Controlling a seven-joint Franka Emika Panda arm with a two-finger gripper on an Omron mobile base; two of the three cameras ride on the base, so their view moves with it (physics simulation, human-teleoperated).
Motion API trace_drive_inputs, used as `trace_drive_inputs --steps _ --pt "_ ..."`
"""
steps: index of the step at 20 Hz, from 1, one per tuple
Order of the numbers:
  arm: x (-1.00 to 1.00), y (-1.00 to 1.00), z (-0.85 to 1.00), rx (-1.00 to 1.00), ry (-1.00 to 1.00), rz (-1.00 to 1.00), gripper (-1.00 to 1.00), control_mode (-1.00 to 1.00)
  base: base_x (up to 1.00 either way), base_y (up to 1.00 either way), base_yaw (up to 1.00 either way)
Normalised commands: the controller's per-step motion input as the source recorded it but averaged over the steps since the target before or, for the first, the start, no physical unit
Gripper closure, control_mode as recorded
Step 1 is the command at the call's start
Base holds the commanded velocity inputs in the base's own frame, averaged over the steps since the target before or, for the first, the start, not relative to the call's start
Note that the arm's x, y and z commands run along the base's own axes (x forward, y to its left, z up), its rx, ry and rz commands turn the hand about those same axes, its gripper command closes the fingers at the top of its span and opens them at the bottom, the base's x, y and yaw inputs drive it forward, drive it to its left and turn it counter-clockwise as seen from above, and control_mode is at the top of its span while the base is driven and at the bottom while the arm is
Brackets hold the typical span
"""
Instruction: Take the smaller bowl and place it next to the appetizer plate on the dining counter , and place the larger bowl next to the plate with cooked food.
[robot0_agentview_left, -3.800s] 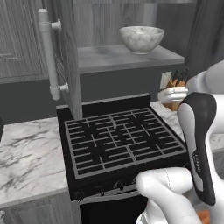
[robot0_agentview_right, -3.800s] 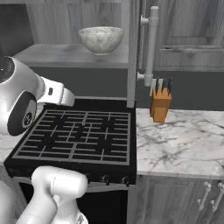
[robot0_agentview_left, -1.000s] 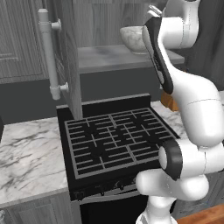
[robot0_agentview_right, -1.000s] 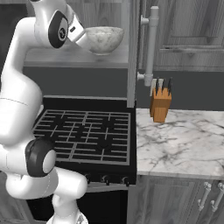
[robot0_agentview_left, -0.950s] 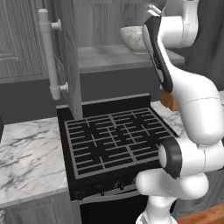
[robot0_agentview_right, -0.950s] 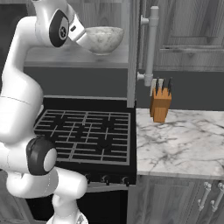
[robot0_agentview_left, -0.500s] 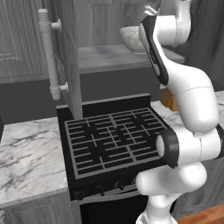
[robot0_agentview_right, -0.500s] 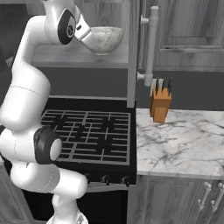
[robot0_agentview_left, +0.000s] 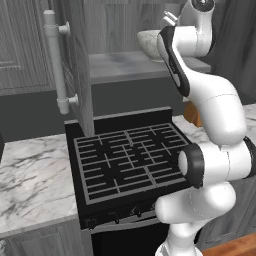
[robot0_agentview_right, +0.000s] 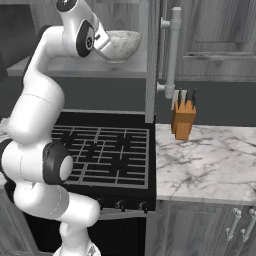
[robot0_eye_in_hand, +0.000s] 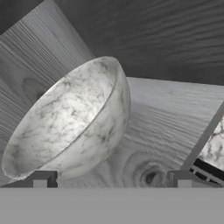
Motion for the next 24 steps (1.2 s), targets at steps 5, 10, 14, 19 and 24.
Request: trace_drive_inputs --steps 5,10,14,19,24 --pt "0.26 -0.01 0.00 0.01 -0.01 0.00 -1.00 -1.00 0.00 0.00 0.00" --pt "0.29 -0.03 0.03 0.04 0.00 0.00 -1.00 -1.00 0.00 0.00 0.00" --pt "0.28 -0.03 0.19 0.06 0.02 0.00 -1.00 -1.00 0.00 0.00 0.00" --pt "0.27 -0.01 0.18 0.05 0.09 0.00 -1.00 -1.00 0.00 0.00 0.00" --pt "0.31 0.00 0.00 0.01 0.17 0.00 -1.00 -1.00 0.00 0.00 0.00"
